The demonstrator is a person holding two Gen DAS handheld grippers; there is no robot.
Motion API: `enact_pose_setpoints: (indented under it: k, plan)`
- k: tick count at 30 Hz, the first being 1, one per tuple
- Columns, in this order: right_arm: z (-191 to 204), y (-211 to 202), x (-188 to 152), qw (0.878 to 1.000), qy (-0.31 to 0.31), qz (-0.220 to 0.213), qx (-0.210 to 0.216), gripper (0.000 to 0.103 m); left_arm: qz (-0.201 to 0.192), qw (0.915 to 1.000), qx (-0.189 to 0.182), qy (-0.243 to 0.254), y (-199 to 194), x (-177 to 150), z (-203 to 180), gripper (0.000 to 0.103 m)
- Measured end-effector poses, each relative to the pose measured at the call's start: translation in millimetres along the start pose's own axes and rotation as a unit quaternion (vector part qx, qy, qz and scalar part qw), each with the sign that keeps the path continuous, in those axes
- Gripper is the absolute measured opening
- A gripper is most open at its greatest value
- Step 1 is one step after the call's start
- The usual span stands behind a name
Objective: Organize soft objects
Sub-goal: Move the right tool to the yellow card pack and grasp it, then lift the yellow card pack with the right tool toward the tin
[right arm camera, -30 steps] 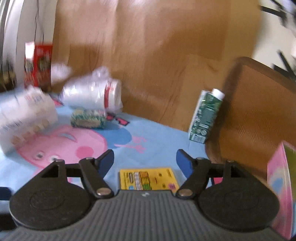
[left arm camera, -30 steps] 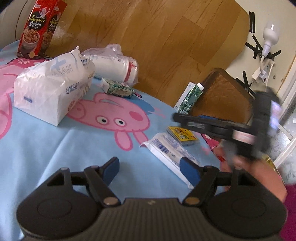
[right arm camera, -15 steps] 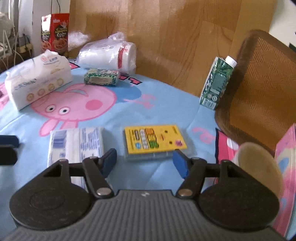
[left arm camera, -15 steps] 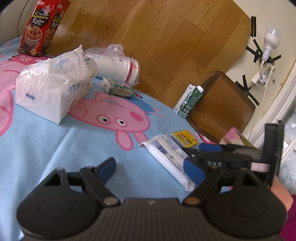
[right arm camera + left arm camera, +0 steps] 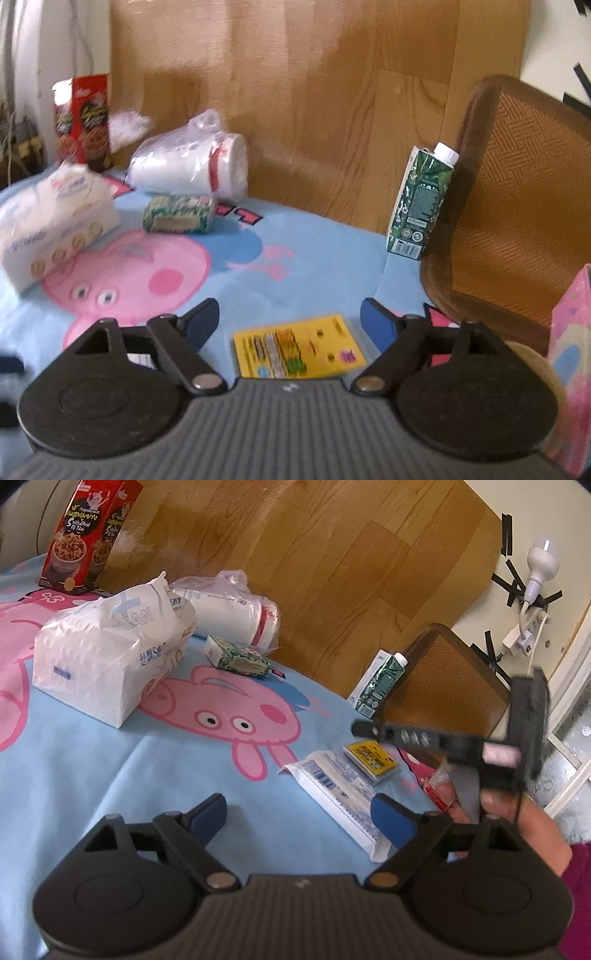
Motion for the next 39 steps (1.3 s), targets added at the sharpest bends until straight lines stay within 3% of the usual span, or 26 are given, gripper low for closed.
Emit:
enact_pose_setpoints:
  k: [3,6,8,9,13,18,31,32,34,36,39]
  plan:
    - [-1.1,18.7,10.1,1.000,0.002,0.021,-0.023,0.085,0.001,1.0000,-0.002,-0.001,0.4,0.2,0.8,0.089]
    - [-11.3,41.3,9.3,0.995,0.019,0.089,-0.047,0.085,0.001,1.0000,-0.002,-0.001,0.7,0.7,1.1,0.089]
    - [-27.8,39.5,5.7,0.993,0.062,0.098,-0.022,0.084,0.001,1.0000,-0.004,-0.002,0.4,0.7,1.3,0.091]
    - [-34.2,35.6,3.2,0.992,0.079,0.097,-0.004,0.076,0.002,1.0000,-0.005,-0.003,0.5,0.8,1.5,0.091]
    - [-26.4,16.8,-4.1,0.994,0.044,0.103,0.021,0.062,0.002,1.0000,-0.005,-0.002,0.3,0.4,0.2,0.092]
    - [-15.6,-5.2,-16.5,0.993,-0.004,0.105,0.059,0.060,0.001,1.0000,-0.002,-0.005,-0.4,0.5,1.6,0.092]
    - [15.4,-116.6,-104.5,0.991,-0.051,0.049,0.117,0.062,0.002,1.0000,0.000,-0.003,0.0,1.0,1.7,0.094]
    - [17.9,-124.0,-110.5,0.991,-0.052,0.042,0.115,0.063,0.004,1.0000,-0.003,-0.002,0.2,1.4,1.7,0.094]
    - [18.0,-141.8,-121.2,0.994,-0.030,0.006,0.104,0.082,0.011,0.9999,-0.008,-0.004,-0.7,2.5,2.3,0.094]
    - [14.2,-160.4,-130.8,0.995,0.010,-0.036,0.090,0.085,0.016,0.9998,-0.013,-0.001,-5.9,1.6,0.2,0.092]
    - [9.1,-180.7,-145.1,0.993,0.055,-0.063,0.086,0.086,0.027,0.9985,-0.046,0.013,-22.1,-1.0,-13.7,0.085]
Point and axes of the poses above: each gripper's, at about its wrist camera, not at the fingertips, and y roughly the way its jaws point, z to its left, x to its top, the point moved 1 cm from there along y, roughly the way its jaws point, and after that the axes turned 9 degrees about x, right-handed, at the moved point
